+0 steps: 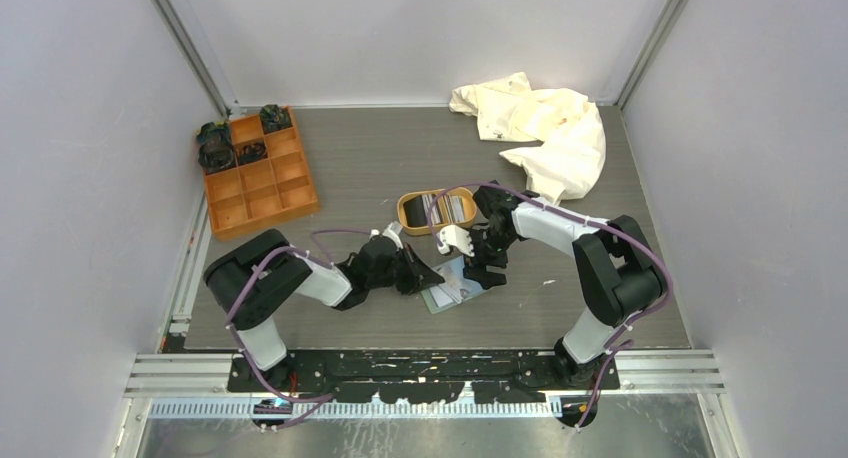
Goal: Put the credit cards into the card holder
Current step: Insert the credit card into the card holder.
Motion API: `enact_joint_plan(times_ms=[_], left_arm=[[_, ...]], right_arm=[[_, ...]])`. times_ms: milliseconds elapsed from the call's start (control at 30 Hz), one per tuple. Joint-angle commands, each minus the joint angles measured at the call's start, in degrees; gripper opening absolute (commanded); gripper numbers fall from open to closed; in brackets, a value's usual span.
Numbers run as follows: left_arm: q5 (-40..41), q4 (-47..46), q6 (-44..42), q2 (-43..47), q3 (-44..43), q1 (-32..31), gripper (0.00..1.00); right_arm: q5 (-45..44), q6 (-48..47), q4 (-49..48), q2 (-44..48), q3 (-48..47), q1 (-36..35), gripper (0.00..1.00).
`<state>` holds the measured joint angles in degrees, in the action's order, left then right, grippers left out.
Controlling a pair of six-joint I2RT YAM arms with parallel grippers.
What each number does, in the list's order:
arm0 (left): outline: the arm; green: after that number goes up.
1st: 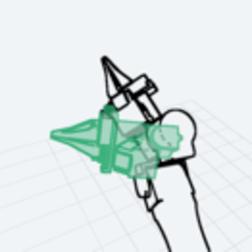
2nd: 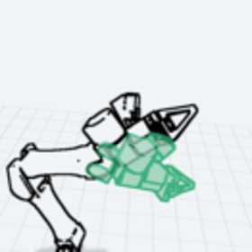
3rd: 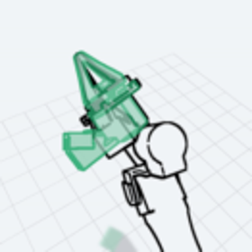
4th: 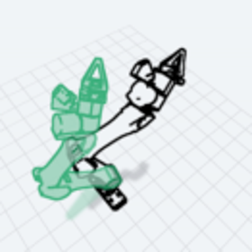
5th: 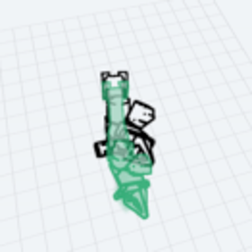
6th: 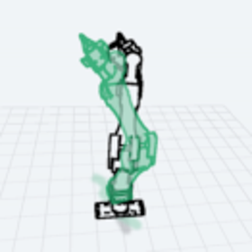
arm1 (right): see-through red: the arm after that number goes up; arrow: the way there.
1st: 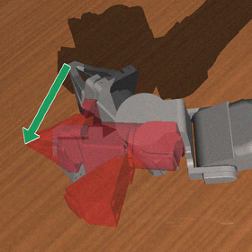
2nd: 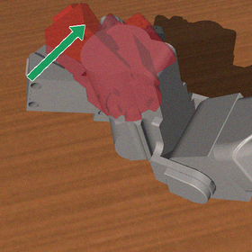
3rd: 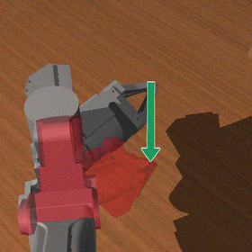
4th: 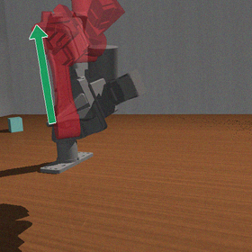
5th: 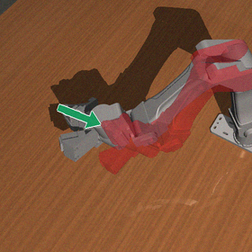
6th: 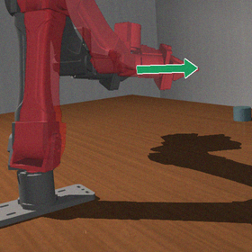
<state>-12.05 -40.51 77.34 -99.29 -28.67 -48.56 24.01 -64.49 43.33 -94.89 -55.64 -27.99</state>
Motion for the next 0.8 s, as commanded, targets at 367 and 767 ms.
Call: enact_joint_plan(times_ms=[367, 767], left_arm=[[-5.79, 2.82, -2.31, -4.76, -3.05, 1.84, 0.00], [-7.56, 0.11, -1.85, -7.29, -3.54, 2.30, 0.00]], right_arm=[[-0.90, -0.55, 1.85, -1.80, -1.14, -1.20, 0.79], [-1.75, -0.18, 2.46, -2.73, -1.78, -1.72, 0.77]])
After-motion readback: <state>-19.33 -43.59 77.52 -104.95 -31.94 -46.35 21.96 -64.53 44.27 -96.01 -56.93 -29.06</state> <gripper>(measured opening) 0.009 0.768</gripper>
